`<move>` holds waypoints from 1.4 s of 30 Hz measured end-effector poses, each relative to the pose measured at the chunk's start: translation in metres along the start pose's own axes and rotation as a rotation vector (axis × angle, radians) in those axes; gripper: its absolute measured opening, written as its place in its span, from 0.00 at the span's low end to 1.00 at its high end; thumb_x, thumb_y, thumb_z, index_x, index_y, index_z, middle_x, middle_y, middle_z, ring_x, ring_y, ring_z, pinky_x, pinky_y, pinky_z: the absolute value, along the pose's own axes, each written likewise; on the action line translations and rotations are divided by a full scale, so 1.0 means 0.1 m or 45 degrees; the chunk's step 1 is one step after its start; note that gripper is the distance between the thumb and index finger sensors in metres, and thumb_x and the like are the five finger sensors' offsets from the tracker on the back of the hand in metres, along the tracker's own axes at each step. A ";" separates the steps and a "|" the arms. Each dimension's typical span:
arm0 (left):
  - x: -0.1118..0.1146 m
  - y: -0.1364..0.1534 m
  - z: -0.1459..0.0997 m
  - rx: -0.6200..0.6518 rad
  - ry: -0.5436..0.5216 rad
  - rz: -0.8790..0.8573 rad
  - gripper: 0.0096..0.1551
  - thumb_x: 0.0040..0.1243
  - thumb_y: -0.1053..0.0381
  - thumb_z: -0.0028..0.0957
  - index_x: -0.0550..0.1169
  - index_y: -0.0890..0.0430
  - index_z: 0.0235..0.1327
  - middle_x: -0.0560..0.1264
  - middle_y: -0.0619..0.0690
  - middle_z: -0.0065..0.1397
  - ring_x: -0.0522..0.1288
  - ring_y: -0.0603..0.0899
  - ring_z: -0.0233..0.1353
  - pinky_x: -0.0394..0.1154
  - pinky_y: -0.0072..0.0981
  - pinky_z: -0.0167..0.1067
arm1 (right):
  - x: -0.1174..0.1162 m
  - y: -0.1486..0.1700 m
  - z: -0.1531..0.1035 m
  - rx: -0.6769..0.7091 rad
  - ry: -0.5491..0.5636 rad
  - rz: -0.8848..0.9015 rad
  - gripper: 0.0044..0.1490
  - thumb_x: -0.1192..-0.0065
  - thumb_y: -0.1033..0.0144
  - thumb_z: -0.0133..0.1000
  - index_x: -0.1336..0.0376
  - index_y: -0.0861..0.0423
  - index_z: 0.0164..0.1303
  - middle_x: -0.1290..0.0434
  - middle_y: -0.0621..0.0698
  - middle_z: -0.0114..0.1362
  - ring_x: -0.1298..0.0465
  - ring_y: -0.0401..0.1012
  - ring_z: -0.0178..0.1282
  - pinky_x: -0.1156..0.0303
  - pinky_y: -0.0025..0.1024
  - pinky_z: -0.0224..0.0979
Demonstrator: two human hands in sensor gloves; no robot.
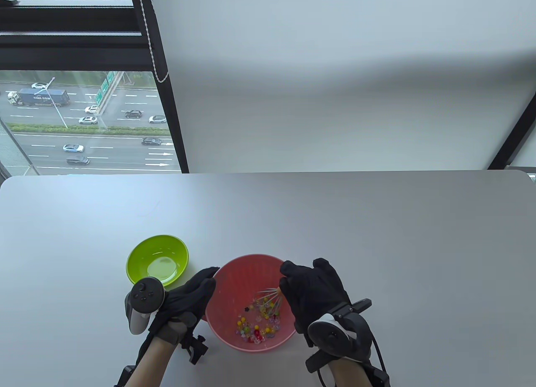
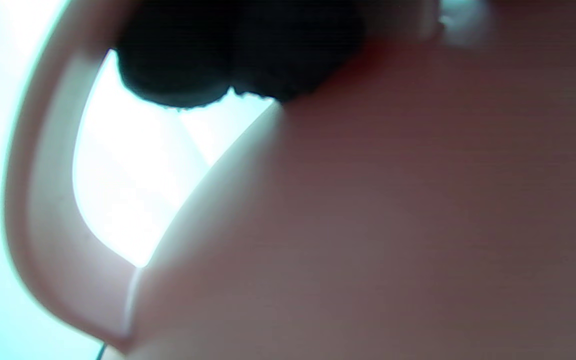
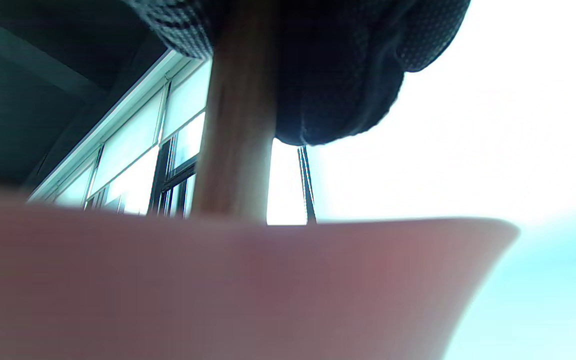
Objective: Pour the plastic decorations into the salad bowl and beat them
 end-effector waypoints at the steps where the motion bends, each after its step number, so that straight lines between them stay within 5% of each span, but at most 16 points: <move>1: 0.00 0.00 0.00 0.000 0.000 0.000 0.39 0.46 0.32 0.61 0.74 0.59 0.70 0.82 0.48 0.33 0.81 0.59 0.41 0.67 0.62 0.69 | 0.01 0.00 0.00 -0.001 0.003 -0.003 0.26 0.47 0.44 0.64 0.41 0.40 0.71 0.22 0.42 0.59 0.19 0.41 0.47 0.36 0.47 0.79; 12: 0.00 0.00 0.00 0.000 0.000 0.000 0.39 0.46 0.32 0.61 0.74 0.59 0.70 0.82 0.48 0.33 0.81 0.59 0.40 0.67 0.62 0.69 | -0.01 0.09 0.00 -0.060 -0.036 0.097 0.28 0.49 0.44 0.64 0.40 0.41 0.73 0.21 0.42 0.54 0.20 0.41 0.42 0.35 0.47 0.77; 27: 0.00 0.00 0.00 -0.001 -0.003 -0.005 0.39 0.46 0.32 0.61 0.74 0.59 0.70 0.82 0.48 0.33 0.81 0.59 0.41 0.67 0.62 0.69 | -0.17 0.09 0.03 -0.074 -0.179 0.348 0.40 0.29 0.41 0.53 0.41 0.41 0.73 0.21 0.41 0.61 0.16 0.40 0.48 0.33 0.45 0.78; 42: 0.00 0.00 0.00 0.000 0.000 -0.006 0.39 0.46 0.31 0.61 0.74 0.59 0.70 0.82 0.48 0.33 0.81 0.59 0.41 0.67 0.62 0.69 | -0.15 -0.03 0.00 -0.017 -0.104 0.147 0.33 0.35 0.44 0.59 0.44 0.39 0.72 0.25 0.41 0.65 0.18 0.40 0.52 0.35 0.46 0.79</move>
Point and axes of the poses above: the tracker on the back of each hand, its own y axis roughly to the little-finger side, its own z axis roughly from the wrist to the fingertips, x = y × z, the point moved 5 cm from there along z, roughly from the wrist to the fingertips
